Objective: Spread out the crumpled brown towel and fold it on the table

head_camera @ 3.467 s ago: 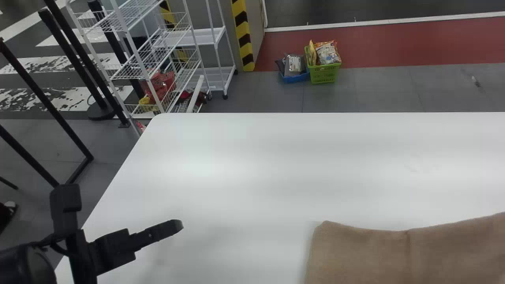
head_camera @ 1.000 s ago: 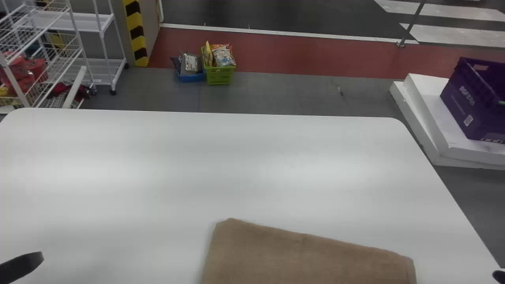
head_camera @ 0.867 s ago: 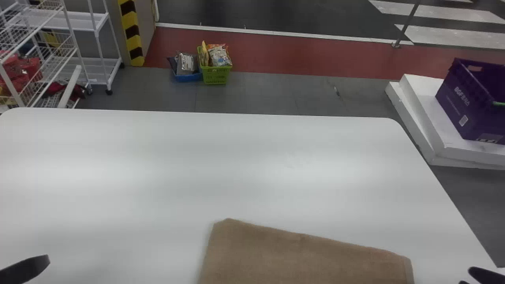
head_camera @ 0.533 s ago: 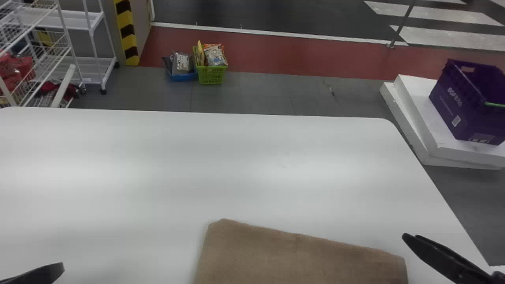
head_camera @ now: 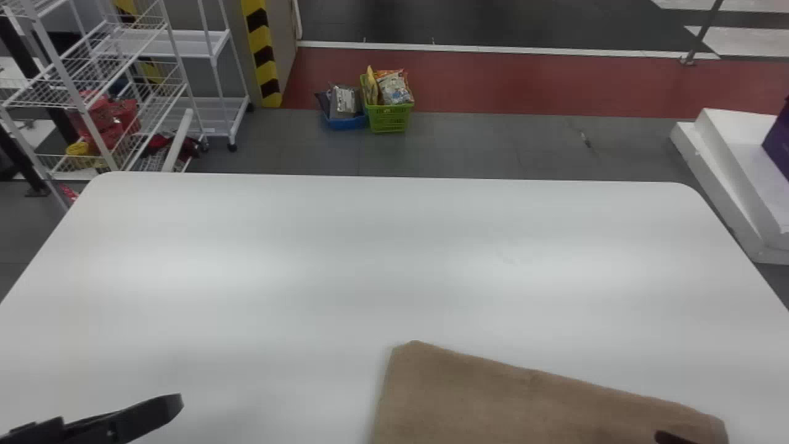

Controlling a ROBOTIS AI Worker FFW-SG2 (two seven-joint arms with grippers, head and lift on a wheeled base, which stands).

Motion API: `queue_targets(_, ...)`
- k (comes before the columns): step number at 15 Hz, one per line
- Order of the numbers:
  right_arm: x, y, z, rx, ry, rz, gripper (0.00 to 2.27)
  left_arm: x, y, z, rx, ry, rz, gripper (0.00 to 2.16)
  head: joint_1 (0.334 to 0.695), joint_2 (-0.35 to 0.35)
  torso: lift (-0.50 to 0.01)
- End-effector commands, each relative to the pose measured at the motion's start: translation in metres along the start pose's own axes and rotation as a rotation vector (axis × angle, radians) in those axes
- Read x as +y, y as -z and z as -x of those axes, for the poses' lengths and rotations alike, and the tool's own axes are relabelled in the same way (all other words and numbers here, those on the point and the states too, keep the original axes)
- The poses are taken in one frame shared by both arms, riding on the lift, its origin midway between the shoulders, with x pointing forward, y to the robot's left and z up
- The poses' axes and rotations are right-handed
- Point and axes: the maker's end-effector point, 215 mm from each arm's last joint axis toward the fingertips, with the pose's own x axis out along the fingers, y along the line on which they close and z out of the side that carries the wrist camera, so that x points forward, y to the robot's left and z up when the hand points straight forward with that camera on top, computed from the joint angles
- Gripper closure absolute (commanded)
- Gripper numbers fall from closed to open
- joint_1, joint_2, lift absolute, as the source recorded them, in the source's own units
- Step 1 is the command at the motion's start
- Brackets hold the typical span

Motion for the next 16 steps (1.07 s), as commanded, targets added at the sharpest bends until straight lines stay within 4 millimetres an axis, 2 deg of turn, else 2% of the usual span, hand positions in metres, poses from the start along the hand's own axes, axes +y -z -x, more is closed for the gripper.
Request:
queue_targets(1,-0.001,0.015,0.015,0.031,0.029,-0.084,2.05,0.000,-0.002,-0.007,0.004,0.002,0.007,0.08,0.695,0.012,-0.127)
queue_targets(3,-0.014,0.017,0.025,0.034,0.088,-0.096,2.05,0.001,-0.004,-0.010,0.005,0.000,0.009,0.08,0.695,0.004,-0.127)
queue_targets(5,-0.029,0.015,0.023,0.034,0.133,-0.089,2.05,0.002,-0.004,-0.012,0.007,0.004,0.016,0.08,0.695,-0.015,-0.127)
queue_targets(9,-0.053,0.017,0.000,0.069,0.238,0.003,2.05,-0.002,-0.007,-0.010,0.000,0.015,0.010,0.08,0.695,-0.060,-0.127)
queue_targets(14,-0.078,0.018,-0.021,0.082,0.319,0.068,2.05,0.001,-0.008,-0.003,-0.011,0.009,0.010,0.08,0.695,-0.050,-0.127)
queue_targets(16,-0.086,0.011,-0.028,0.077,0.334,0.073,2.05,0.000,-0.009,-0.003,-0.013,0.011,0.007,0.08,0.695,-0.047,-0.127)
